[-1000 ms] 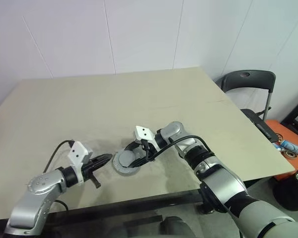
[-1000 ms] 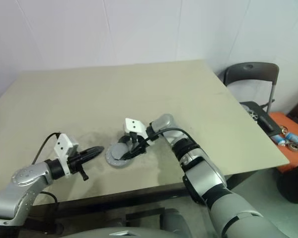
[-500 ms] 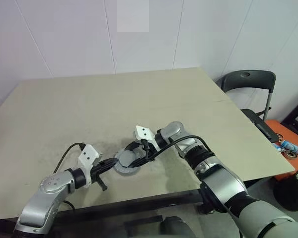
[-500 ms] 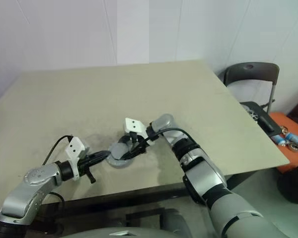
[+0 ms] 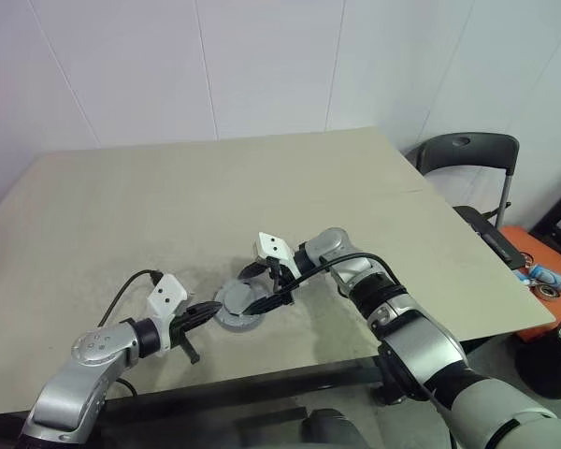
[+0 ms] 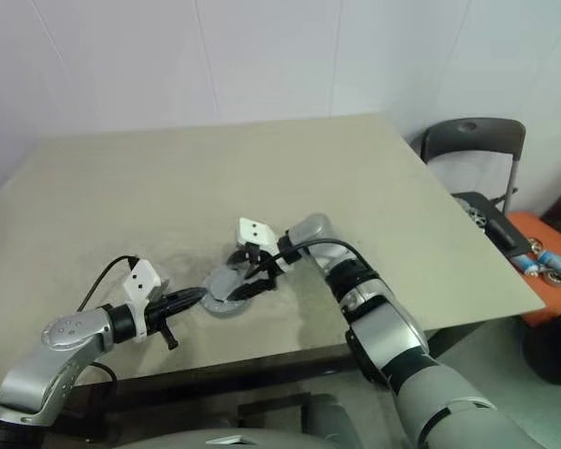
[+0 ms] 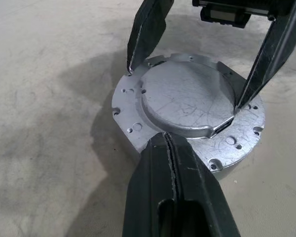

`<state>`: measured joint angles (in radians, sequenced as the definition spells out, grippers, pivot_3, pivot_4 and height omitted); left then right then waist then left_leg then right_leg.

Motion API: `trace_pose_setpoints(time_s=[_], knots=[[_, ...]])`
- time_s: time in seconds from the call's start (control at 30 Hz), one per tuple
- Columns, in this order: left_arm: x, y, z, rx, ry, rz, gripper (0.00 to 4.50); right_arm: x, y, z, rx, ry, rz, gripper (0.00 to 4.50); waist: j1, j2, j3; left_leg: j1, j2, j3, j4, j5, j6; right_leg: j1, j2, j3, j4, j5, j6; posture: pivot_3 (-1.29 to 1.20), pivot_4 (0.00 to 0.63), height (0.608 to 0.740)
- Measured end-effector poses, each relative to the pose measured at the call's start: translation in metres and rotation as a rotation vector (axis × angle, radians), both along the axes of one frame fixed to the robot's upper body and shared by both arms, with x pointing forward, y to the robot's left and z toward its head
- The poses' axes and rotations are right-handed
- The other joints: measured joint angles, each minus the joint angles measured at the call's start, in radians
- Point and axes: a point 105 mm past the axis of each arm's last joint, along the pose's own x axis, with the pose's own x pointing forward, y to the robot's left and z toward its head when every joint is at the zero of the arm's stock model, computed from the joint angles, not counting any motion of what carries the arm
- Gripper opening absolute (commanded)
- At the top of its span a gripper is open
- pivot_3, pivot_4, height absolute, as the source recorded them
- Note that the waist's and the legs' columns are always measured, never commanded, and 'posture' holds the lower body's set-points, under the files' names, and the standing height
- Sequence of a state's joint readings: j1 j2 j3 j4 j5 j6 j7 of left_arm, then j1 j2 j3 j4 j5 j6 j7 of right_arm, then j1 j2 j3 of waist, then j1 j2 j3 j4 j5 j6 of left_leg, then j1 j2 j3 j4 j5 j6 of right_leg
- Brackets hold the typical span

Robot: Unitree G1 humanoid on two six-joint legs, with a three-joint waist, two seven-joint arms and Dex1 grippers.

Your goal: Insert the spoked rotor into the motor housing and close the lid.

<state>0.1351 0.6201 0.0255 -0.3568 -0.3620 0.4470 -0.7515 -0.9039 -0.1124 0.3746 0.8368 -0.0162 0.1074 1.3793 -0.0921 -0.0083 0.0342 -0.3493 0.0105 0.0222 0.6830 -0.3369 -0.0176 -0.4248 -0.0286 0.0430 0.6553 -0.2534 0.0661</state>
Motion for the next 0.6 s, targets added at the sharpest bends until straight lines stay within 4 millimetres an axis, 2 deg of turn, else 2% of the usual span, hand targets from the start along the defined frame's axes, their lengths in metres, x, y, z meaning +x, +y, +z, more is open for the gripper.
trace_pose_setpoints(time_s=[0.2, 0.33, 0.47, 0.5, 0.6], knots=[[-0.001, -0.001, 0.0, -0.001, 0.003, -0.017, 0.0, 0.021, -0.021, 0.03, 0.127, 0.084, -0.18, 4.46, 0.012, 0.0, 0.0, 0.0, 0.0, 0.0, 0.0, 0.0, 0.0, 0.0, 0.0, 0.0, 0.0, 0.0, 0.0, 0.0, 0.0, 0.74], [-0.001, -0.001, 0.0, -0.001, 0.005, -0.025, 0.0, 0.032, -0.039, 0.037, 0.129, 0.182, -0.335, 4.46, 0.023, 0.0, 0.0, -0.001, 0.0, 0.0, 0.0, 0.0, 0.0, -0.001, 0.0, 0.0, 0.0, 0.0, 0.0, 0.0, 0.0, 0.74], [-0.002, -0.001, 0.0, -0.003, 0.0, -0.032, 0.0, 0.027, -0.074, 0.027, -0.026, 0.529, -0.564, 4.46, 0.033, 0.001, 0.0, -0.003, 0.0, 0.0, 0.0, 0.0, 0.0, -0.002, -0.002, 0.0, -0.001, 0.0, -0.001, 0.0, 0.0, 0.74], [-0.002, 0.0, 0.0, -0.003, -0.001, -0.033, 0.0, 0.021, -0.082, 0.025, -0.066, 0.662, -0.626, 4.46, 0.034, 0.001, 0.0, -0.003, 0.0, 0.0, 0.0, 0.0, 0.0, -0.003, -0.002, 0.0, -0.001, 0.0, -0.001, 0.0, 0.0, 0.74], [-0.002, 0.0, 0.0, -0.003, -0.002, -0.034, 0.0, 0.008, -0.087, 0.026, -0.101, 0.854, -0.69, 4.46, 0.032, 0.003, 0.0, -0.004, 0.0, 0.0, 0.0, 0.0, 0.0, -0.005, -0.001, 0.0, -0.001, 0.0, -0.001, 0.0, 0.0, 0.74]])
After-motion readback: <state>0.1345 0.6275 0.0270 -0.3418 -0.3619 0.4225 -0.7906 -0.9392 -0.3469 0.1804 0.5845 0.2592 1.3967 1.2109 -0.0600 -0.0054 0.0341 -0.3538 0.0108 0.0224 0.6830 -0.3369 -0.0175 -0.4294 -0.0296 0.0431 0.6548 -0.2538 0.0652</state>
